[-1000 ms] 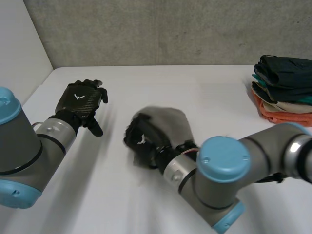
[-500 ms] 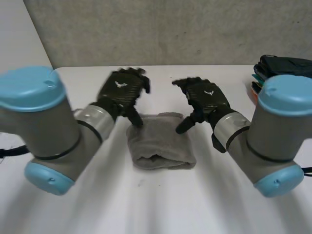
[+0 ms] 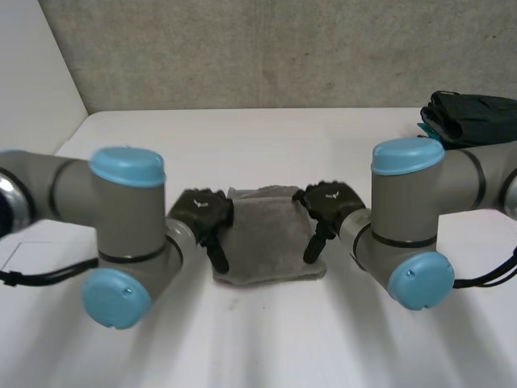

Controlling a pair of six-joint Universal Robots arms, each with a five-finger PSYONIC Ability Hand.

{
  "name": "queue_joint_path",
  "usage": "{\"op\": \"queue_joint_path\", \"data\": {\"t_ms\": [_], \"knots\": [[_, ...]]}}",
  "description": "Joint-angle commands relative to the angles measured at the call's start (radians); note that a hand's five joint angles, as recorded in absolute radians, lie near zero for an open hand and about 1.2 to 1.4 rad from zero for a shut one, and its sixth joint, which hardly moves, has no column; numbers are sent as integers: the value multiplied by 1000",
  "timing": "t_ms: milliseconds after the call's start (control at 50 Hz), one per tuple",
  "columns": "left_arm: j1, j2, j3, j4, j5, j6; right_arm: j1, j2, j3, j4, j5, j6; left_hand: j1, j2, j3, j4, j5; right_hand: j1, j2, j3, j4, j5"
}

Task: Fold the laundry.

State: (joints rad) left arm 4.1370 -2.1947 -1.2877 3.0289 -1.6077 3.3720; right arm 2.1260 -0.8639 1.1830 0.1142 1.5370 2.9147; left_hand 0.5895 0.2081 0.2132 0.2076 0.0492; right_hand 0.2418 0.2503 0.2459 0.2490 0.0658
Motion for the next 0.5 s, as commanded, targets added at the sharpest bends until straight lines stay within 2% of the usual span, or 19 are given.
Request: {"op": "queue_joint_path", "data": {"t_ms": [20, 80, 140, 220, 240, 340, 400, 500], "knots": [[40, 182, -18, 16, 110, -19, 86, -220, 191, -239, 107, -193, -415, -34, -39, -33, -49, -67, -76, -71, -74, -66], [63, 236, -21, 24, 161, -29, 127, -268, 266, -327, 140, -253, -415, -34, -39, -33, -49, -67, -76, -71, -74, -66], [94, 292, -22, 34, 247, -48, 178, -297, 358, -416, 152, -316, -415, -34, -39, -33, -49, -67, -76, -71, -74, -66], [132, 340, -22, 24, 392, -83, 216, -293, 447, -464, 149, -350, -415, -34, -39, -33, -49, -67, -76, -71, -74, -66], [149, 349, -22, 10, 460, -98, 224, -278, 472, -475, 146, -341, -415, -34, -39, -33, -49, -67, -76, -71, -74, -66], [183, 366, -22, -31, 647, -151, 238, -210, 500, -502, 138, -295, -415, -34, -39, -33, -49, -67, -76, -71, -74, -66], [186, 366, -27, -42, 713, -172, 235, -160, 489, -537, 132, -261, -415, -34, -39, -33, -49, -67, -76, -71, -74, -66], [172, 365, -41, -39, 706, -180, 232, -89, 452, -594, 129, -255, -415, -34, -39, -33, -49, -67, -76, -71, -74, -66]]}}
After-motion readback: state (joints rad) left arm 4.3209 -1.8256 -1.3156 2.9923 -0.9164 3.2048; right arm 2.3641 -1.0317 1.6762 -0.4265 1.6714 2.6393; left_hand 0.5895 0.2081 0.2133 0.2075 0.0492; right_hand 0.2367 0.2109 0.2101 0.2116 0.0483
